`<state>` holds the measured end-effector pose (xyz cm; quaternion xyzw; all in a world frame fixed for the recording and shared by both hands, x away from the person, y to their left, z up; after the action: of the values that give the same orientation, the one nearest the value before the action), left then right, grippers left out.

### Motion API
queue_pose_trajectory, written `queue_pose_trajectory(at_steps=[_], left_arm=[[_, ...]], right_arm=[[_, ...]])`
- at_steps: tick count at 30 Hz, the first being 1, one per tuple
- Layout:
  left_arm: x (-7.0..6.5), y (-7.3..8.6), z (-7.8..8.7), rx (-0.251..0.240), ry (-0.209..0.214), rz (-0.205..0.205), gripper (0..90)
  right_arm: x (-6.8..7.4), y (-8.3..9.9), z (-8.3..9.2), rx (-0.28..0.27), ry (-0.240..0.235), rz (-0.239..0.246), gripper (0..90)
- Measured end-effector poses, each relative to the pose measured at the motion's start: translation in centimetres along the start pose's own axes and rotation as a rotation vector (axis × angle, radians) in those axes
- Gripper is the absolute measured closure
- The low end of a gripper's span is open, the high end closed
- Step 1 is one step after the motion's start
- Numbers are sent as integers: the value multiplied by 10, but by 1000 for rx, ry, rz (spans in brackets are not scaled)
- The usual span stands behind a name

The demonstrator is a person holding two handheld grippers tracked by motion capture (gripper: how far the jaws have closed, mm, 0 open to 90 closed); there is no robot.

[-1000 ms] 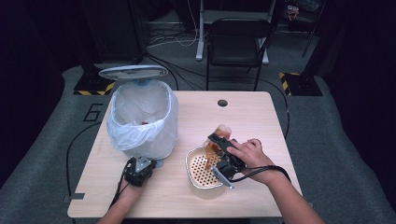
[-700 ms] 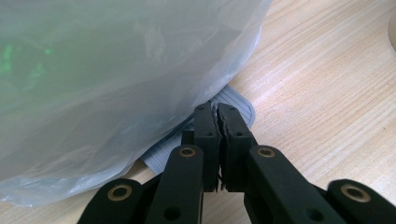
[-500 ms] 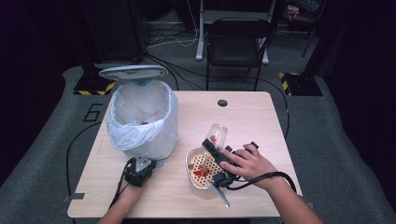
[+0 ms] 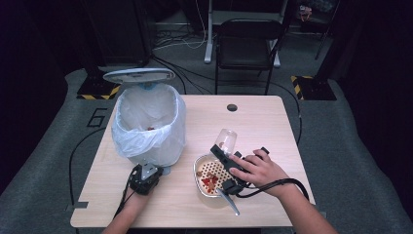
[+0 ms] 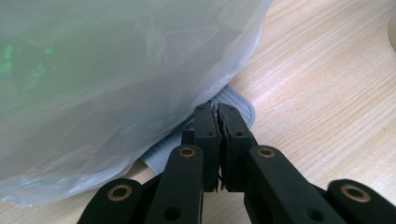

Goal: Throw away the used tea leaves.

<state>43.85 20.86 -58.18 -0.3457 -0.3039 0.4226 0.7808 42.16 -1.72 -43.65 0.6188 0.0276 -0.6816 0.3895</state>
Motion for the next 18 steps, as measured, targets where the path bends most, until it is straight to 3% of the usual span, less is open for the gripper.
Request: queue_pose_trajectory(at_steps=[9, 12, 13, 18], left_arm=[[0, 0, 0, 3, 1, -4, 868], [0, 0, 0, -1, -3, -7, 868], [0, 0, 0, 1, 0, -5, 868], [0, 0, 0, 0, -1, -2, 868]], right_arm=[[-1, -2, 0, -12, 1, 7, 376], [1, -2, 0, -3, 19, -29, 375], [-2, -2, 0, -8, 11, 2, 375], [2, -3, 0, -11, -5, -12, 374]])
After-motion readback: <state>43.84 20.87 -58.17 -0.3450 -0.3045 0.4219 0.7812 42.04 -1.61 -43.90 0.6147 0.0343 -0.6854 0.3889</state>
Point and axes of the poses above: each handheld gripper's, and its own axes: z roughly backward along the jaws, y roughly out of its underside, x roughly to its left, the point moved 10 cm from there along -z, roughly forward along the jaws, and after that the axes turned 6 degrees about -y, right-handed, at the moved point
